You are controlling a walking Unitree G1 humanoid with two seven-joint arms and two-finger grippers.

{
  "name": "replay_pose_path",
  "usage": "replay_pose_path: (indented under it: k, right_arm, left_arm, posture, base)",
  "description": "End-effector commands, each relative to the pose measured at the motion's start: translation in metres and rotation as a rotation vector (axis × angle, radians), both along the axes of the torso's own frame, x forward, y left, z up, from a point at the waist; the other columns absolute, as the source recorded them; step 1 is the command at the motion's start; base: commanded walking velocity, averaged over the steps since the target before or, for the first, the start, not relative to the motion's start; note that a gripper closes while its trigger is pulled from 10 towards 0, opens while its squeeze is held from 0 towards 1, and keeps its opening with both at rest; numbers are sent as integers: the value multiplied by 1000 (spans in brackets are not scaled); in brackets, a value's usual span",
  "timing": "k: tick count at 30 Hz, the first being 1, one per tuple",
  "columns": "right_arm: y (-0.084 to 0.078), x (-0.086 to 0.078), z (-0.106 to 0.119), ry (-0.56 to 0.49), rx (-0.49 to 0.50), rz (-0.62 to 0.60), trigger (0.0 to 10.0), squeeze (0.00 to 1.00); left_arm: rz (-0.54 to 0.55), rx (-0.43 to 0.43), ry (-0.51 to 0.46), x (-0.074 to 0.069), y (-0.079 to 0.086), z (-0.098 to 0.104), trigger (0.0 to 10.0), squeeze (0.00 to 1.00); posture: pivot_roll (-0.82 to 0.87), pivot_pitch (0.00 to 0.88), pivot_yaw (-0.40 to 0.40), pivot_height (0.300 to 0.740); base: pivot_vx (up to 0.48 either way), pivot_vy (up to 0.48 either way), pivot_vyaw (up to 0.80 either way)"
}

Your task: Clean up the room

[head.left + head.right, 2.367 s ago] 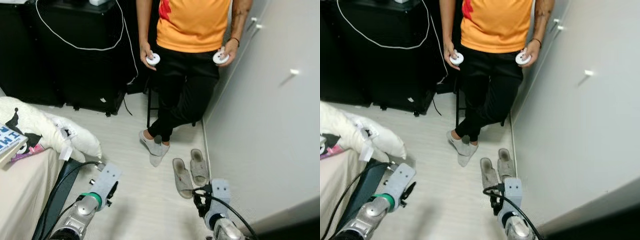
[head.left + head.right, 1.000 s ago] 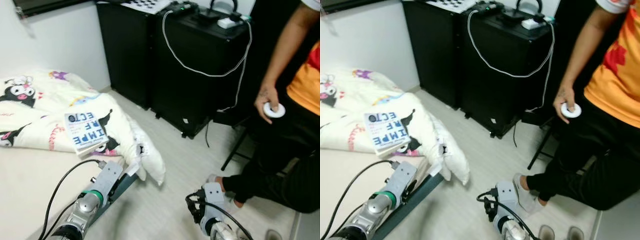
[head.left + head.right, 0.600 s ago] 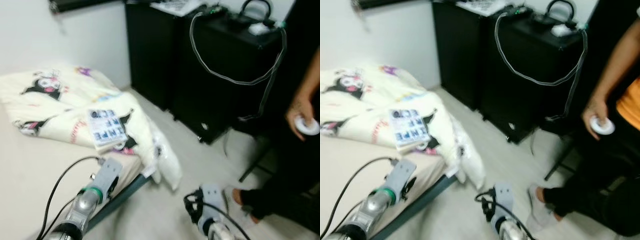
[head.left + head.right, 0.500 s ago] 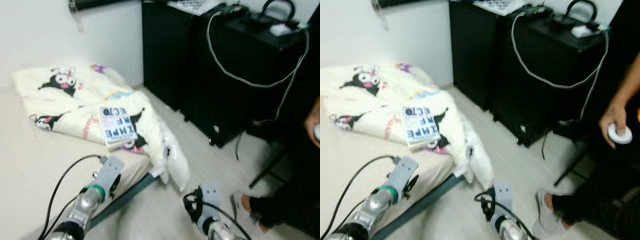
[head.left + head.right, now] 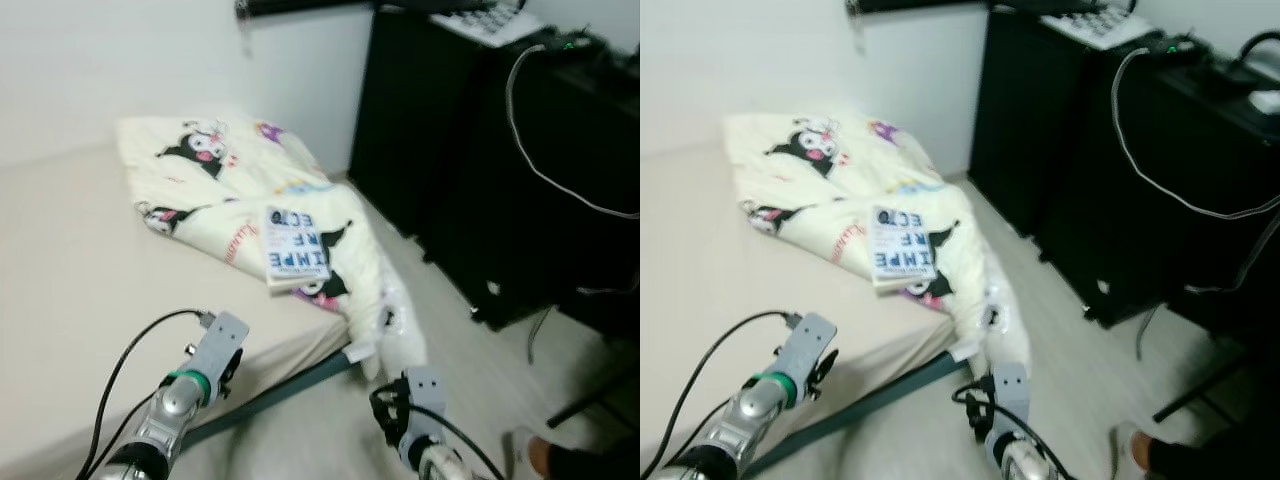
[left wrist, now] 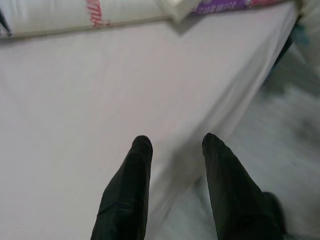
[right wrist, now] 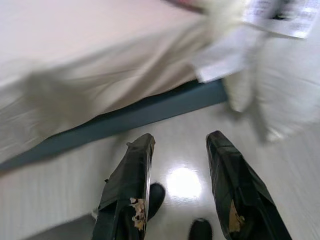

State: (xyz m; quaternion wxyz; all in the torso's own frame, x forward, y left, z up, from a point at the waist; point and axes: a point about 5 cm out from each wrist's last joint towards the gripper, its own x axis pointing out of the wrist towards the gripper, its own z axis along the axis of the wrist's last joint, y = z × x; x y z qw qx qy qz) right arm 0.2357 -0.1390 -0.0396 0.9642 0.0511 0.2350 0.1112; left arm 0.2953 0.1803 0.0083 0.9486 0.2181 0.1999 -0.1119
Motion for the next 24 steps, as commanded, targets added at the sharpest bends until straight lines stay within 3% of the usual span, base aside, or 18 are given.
replay_pose_path:
  k: [1,4,15,24]
  right_arm:
    - [-4,-5,-3,11,2,-28,10000,0]
    - [-9,-3,-1,-12,0,-65,10000,0]
    - [-19,7,8,-60,24,-127,10000,0]
    - [-16,7,7,-54,19,-117,10000,0]
  left_arm:
    - [-12,-10,5,-3,-4,-3,10000,0]
    - [-25,-18,-18,-1,-8,0,10000,0]
    - [-69,-31,-53,4,-20,6,10000,0]
    - [-76,-36,-60,6,-23,8,10000,0]
  posture:
    - [68,70,14,740]
    - [68,70,14,740]
    - [60,73,18,740]
    - [59,71,19,740]
  base:
    - [0,0,550]
    - [0,0,463]
    - [469,0,0]
    - [469,0,0]
